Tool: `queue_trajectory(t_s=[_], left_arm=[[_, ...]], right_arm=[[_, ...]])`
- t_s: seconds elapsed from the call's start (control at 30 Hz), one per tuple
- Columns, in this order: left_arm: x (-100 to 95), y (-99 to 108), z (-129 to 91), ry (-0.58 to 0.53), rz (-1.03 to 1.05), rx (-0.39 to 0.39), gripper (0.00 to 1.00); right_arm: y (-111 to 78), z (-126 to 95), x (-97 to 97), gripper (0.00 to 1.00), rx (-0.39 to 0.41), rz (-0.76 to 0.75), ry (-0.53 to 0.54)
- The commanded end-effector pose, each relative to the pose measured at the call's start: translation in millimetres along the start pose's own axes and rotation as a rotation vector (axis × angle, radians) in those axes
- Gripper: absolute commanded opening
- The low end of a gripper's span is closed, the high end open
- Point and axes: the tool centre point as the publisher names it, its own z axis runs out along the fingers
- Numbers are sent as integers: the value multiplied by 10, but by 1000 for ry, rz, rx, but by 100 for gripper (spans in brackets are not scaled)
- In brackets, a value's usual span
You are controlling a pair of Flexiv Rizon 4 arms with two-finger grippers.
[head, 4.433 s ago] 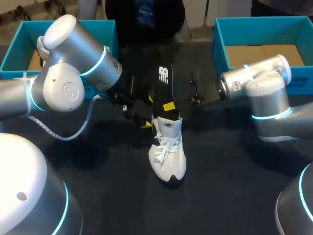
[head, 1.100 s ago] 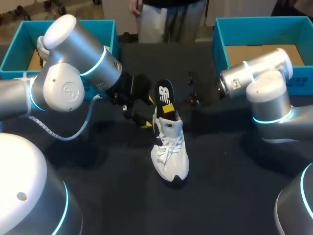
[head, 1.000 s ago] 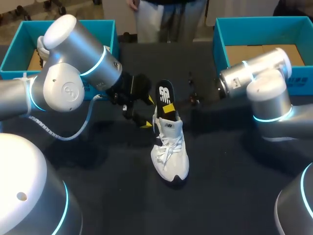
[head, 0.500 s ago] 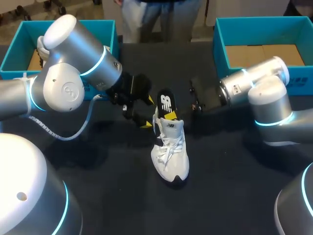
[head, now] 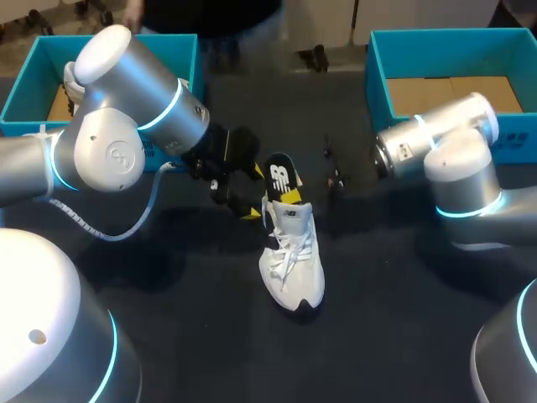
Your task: Take the shoe out of the shoebox, open the shoe tongue, remove and reinsert the insole, then place the shoe into the shoebox
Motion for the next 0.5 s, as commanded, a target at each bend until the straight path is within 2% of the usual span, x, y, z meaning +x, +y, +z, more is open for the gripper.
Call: queue_trajectory(t_s=[0.03,0.13,0.3,0.4,0.43,0.5], left_arm=[[3,-1,4,-2,0,-3,100],[3,-1,4,-2,0,-3,100],[3,-1,4,-2,0,-3,100],[3,-1,4,-2,0,-3,100],[3,-1,4,-2,0,-3,100],[3,-1,4,-2,0,-3,100]], right_arm=[[102,-65,-18,19,22,-7,-4],[144,-92,-73,19,26,-15,-4],[215,-112,-187,13,49,-21,10],[213,-113,-207,7,50,-11,21],[184,-109,-213,0,49,7,29],[136,-89,-190,0,60,29,39]])
